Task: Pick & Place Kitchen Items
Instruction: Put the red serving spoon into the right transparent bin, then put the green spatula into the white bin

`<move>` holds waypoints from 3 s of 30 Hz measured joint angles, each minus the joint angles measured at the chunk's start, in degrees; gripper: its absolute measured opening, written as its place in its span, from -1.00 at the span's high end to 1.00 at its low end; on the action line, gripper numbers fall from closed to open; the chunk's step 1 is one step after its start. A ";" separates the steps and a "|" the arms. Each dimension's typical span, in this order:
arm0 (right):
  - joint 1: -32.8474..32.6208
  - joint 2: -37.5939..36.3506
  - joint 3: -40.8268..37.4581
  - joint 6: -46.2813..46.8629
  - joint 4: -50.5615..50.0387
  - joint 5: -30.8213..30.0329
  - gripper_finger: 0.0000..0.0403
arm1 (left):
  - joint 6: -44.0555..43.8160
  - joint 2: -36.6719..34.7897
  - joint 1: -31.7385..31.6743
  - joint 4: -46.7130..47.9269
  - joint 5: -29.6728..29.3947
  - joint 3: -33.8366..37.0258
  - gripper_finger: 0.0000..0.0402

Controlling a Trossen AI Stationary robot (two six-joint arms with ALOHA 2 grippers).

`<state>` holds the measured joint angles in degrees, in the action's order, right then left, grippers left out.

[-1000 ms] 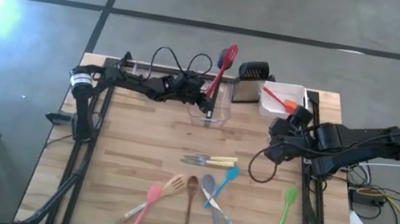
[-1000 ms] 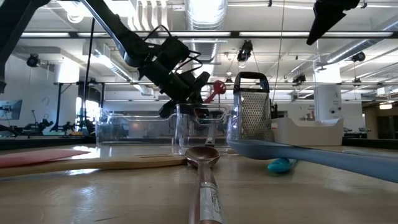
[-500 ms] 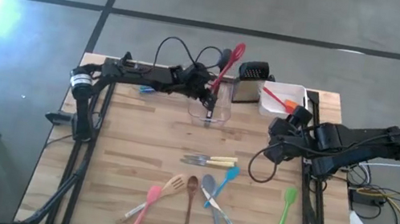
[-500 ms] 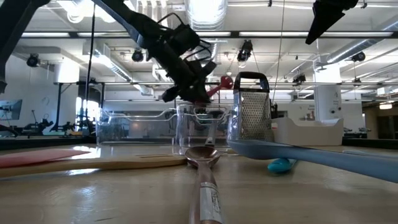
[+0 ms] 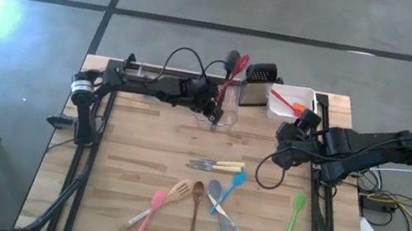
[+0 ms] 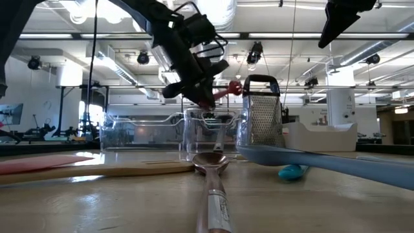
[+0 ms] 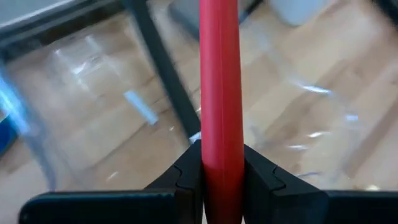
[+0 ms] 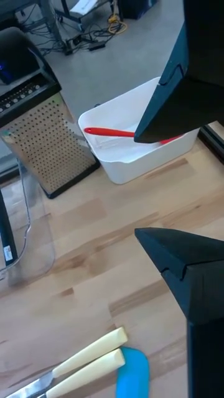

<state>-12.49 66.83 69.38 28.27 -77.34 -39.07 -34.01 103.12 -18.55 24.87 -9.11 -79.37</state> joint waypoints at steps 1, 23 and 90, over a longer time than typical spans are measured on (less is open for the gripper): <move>0.00 0.00 -0.28 0.00 -0.02 0.00 -0.13 | -0.83 0.04 -0.08 1.19 0.00 0.00 0.67; 0.00 0.02 -7.73 -0.30 5.64 0.28 -0.13 | -4.66 3.84 -3.75 3.49 5.98 0.66 0.67; -34.79 -0.11 -23.48 75.38 9.31 37.60 -0.09 | 26.62 -38.02 19.40 -23.99 -18.57 34.59 -0.37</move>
<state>-47.28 66.72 45.90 103.65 -68.03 -1.47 -7.39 65.09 0.84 0.88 -27.68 -44.78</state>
